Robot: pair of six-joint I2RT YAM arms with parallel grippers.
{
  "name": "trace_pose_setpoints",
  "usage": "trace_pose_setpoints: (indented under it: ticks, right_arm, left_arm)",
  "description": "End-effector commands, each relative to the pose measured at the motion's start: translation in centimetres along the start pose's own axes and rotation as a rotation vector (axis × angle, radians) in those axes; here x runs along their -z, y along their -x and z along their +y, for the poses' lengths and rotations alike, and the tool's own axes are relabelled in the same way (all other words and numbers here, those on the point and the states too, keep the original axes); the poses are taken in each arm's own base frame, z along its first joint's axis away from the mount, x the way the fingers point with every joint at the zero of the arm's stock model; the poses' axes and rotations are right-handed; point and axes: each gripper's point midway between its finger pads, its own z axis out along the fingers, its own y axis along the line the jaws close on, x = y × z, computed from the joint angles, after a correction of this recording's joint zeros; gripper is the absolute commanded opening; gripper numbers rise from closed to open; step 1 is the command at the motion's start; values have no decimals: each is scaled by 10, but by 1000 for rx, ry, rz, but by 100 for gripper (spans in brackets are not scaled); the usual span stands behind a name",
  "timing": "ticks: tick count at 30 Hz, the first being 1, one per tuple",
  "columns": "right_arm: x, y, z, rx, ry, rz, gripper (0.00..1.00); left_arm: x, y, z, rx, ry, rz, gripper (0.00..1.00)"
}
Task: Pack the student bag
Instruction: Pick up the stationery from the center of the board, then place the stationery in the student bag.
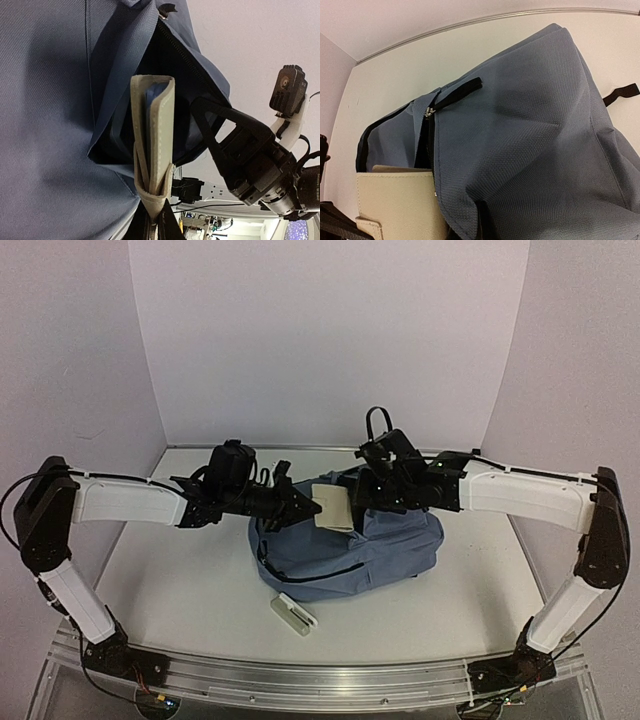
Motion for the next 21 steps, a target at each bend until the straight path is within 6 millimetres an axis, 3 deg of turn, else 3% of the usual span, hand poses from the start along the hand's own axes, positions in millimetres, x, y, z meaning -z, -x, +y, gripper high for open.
trace_pose_setpoints:
  ticks: [1,7,11,21]
  right_arm:
    - [31,36,33,-72,161,-96,0]
    - [33,37,36,-80,184,-96,0]
    - [34,35,37,-82,196,-90,0]
    - [32,33,40,-90,214,-84,0]
  left_arm:
    - [-8,20,-35,-49,-86,-37,0]
    - [-18,41,-8,-33,13,-141,0]
    - [-31,51,-1,-7,13,-165,0]
    - [-77,46,-9,-29,2,-166,0]
